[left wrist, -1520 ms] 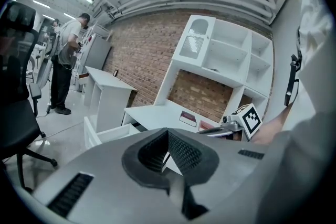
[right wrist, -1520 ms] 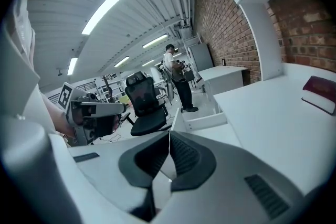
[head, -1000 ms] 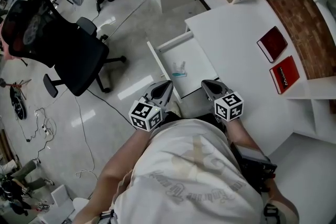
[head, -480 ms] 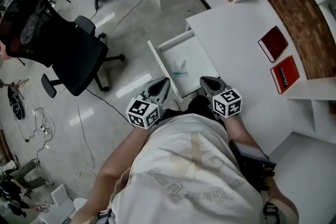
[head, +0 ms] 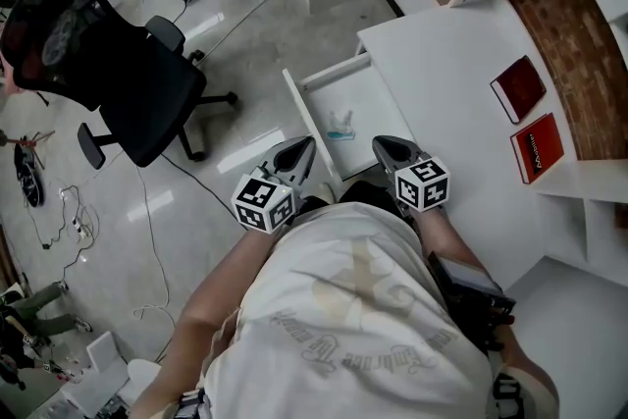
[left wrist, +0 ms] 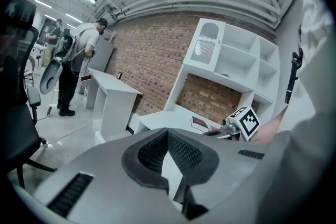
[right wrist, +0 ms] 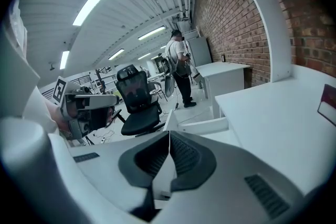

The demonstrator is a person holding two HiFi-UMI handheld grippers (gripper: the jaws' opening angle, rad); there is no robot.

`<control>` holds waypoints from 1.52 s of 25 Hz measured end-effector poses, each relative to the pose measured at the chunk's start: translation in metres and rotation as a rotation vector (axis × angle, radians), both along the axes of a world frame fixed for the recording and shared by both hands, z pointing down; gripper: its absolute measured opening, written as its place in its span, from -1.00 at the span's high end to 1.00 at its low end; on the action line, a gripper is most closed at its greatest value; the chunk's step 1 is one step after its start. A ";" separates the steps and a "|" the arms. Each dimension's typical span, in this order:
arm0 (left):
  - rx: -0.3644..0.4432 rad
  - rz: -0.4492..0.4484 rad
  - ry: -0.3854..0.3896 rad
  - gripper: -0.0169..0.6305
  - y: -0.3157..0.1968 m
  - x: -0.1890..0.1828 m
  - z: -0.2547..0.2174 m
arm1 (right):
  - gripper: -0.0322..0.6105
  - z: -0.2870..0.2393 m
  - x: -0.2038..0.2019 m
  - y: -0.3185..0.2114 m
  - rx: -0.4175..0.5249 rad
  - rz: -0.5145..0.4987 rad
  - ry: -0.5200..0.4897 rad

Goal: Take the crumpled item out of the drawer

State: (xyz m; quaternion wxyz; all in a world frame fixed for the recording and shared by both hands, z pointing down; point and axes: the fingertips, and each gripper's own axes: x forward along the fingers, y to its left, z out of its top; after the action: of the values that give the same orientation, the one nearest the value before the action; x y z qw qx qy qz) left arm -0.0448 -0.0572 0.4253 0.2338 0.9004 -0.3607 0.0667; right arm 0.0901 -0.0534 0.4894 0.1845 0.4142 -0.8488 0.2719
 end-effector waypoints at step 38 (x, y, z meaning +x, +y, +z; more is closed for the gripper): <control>-0.230 -0.193 -0.049 0.89 -0.020 -0.013 0.069 | 0.82 0.136 -0.031 -0.060 -0.217 -0.390 0.275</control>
State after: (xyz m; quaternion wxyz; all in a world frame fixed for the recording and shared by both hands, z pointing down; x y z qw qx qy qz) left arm -0.0580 -0.0773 0.4948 0.3321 0.8268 -0.4412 0.1067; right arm 0.0595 -0.1131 0.6255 0.3902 0.2538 -0.8454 0.2618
